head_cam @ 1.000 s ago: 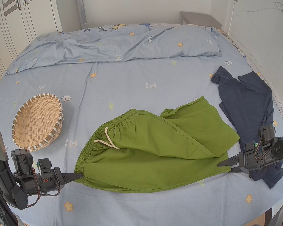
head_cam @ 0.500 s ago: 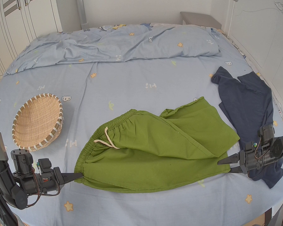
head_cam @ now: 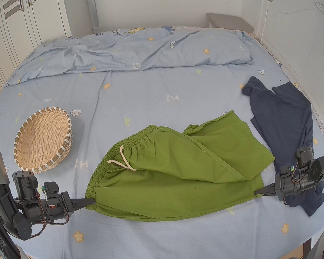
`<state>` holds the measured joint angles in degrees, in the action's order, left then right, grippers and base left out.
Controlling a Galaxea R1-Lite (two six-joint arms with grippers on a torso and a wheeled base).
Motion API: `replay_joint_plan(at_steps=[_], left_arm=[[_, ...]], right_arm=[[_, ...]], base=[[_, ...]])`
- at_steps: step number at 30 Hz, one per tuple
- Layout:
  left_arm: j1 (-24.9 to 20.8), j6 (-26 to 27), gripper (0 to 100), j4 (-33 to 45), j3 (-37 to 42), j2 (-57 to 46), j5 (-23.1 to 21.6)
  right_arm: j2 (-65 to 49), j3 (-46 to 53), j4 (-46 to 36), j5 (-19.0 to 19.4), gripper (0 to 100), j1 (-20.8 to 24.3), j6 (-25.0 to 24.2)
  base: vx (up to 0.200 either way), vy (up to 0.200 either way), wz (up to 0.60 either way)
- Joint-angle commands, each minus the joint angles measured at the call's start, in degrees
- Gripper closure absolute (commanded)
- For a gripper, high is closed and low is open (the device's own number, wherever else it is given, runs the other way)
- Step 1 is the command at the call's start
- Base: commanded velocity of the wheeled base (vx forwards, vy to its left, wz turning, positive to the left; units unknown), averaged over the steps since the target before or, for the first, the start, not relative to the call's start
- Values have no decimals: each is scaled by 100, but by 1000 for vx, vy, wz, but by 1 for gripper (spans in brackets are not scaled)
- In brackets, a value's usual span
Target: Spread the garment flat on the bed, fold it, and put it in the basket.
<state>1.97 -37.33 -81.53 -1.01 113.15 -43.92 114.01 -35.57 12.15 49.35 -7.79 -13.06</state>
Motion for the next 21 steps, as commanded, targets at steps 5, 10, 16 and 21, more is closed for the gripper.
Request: replay_joint_plan(at_steps=[5,10,16,21], left_arm=[[31,-11,100,-3,101,-13,7],[242,-20,100,313,92,-153,7],[479,41,100,1421,92,-637,15],[523,279,100,2300,92,-1182,15]], right_arm=[[43,42,6,31,100,-56,31],[-388,261,-55,13,100,-38,84],[-1364,367,-723,-22,100,102,102],[-1645,314,-1479,-48,100,181,163]], base=[[0,0,0],[0,0,0],[0,0,0],[0,0,0]])
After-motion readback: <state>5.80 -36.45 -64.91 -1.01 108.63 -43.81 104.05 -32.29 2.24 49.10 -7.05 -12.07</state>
